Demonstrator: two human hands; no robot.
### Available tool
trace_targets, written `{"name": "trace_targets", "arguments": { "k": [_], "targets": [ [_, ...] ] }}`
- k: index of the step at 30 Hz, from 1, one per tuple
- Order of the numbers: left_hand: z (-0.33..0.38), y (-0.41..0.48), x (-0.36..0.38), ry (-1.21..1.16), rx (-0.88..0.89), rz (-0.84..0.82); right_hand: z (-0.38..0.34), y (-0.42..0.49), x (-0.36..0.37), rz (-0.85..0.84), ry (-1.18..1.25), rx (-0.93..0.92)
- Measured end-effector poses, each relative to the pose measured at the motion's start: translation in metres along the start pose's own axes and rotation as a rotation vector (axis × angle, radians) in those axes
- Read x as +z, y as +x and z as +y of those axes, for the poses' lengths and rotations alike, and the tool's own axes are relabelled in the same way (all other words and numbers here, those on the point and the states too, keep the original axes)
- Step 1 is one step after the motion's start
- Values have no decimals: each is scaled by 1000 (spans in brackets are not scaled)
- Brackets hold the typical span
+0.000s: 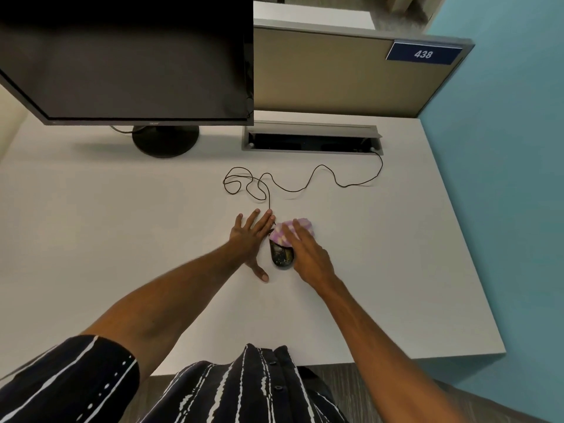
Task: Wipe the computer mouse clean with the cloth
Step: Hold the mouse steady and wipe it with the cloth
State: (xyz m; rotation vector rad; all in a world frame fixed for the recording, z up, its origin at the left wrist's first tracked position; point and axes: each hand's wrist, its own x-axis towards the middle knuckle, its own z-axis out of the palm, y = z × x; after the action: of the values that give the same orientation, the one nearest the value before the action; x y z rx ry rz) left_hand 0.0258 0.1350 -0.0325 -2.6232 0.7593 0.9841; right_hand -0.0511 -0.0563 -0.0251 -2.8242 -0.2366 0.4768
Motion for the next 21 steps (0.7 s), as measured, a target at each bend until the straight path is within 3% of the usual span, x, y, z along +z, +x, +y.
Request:
{"name": "trace_targets", "arguments": {
  "k": [7, 15, 21],
  "targets": [
    [3, -4, -2, -36, -13, 4, 18, -29, 17, -18, -66, -6],
    [3, -4, 2, -76, -14, 38, 27, -10, 1, 169, 171, 25],
    [0, 5, 5, -79, -11, 22, 10, 2, 11, -17, 57, -29]
  ]
}}
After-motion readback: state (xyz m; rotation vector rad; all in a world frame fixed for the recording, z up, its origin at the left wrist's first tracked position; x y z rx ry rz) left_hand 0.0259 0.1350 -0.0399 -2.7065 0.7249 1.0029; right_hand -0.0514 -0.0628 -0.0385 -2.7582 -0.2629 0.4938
